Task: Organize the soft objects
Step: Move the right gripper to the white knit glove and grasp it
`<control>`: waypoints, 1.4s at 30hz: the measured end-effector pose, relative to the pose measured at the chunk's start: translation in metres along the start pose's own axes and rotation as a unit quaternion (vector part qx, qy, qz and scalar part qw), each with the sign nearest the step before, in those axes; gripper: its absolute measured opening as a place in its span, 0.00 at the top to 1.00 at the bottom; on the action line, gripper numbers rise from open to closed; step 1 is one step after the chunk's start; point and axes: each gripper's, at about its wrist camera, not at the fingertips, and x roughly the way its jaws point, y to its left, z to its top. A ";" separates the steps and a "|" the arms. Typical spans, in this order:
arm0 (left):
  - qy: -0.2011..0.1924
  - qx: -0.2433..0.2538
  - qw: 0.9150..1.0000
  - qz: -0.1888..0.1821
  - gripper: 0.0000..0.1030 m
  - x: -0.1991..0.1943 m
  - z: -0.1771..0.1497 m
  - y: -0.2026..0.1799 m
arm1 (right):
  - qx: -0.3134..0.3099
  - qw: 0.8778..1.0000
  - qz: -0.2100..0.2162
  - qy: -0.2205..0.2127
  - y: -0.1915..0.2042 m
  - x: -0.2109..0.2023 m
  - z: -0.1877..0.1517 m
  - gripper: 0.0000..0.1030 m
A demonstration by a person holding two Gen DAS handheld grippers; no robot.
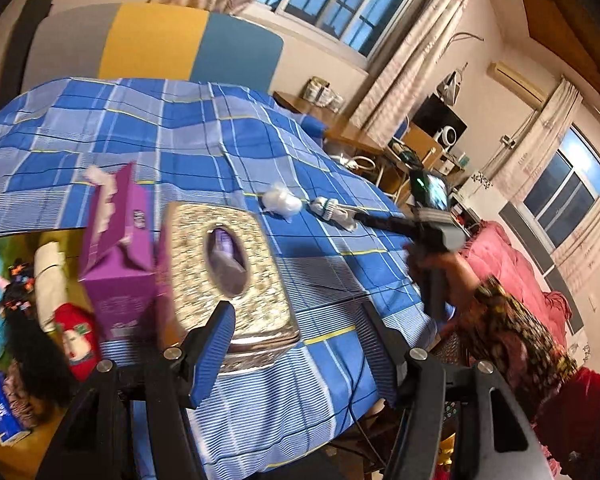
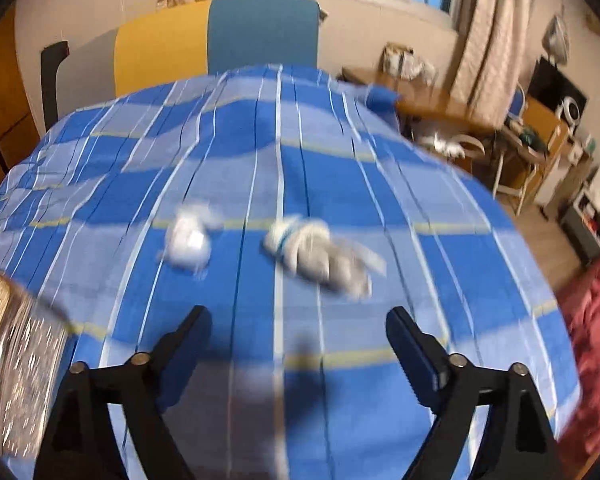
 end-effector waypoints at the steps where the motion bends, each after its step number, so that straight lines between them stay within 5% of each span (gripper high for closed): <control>1: 0.004 -0.001 1.000 -0.001 0.39 0.004 0.002 -0.002 | -0.006 1.000 -0.005 -0.003 0.000 0.008 0.007 0.11; 11: 0.022 0.000 1.000 -0.003 0.39 0.028 0.019 -0.014 | -0.055 0.996 -0.038 0.051 -0.001 0.105 0.042 0.11; 19: 0.037 -0.005 0.999 -0.012 0.39 0.044 0.023 -0.020 | -0.055 0.995 0.009 0.079 -0.001 0.133 0.035 0.31; 25: 0.040 0.006 0.999 -0.010 0.39 0.047 0.028 -0.033 | -0.017 0.995 0.032 0.088 -0.007 0.127 0.029 0.59; 35: 0.050 0.008 0.999 0.012 0.39 0.071 0.045 -0.060 | 0.133 0.984 0.064 0.104 -0.045 0.067 -0.009 0.62; 42: 0.063 -0.014 0.997 0.028 0.32 0.112 0.071 -0.083 | 0.152 0.980 0.058 0.117 -0.043 0.072 -0.030 0.62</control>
